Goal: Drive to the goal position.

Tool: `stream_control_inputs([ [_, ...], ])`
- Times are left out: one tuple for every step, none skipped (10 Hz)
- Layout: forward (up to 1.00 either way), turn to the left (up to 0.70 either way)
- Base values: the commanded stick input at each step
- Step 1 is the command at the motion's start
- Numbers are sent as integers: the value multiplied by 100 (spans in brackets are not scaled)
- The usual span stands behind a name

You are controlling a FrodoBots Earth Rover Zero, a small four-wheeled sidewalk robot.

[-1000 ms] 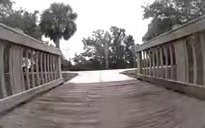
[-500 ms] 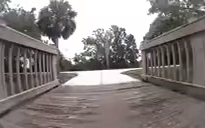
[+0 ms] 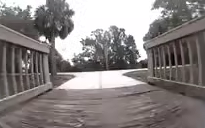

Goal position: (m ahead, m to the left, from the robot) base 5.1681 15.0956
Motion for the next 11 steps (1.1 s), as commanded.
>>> stream_control_inputs([
  [70,0],
  [70,0],
  [70,0],
  [70,0],
  [70,0],
  [70,0],
  [70,0],
  [70,0],
  [70,0],
  [70,0],
  [70,0],
])
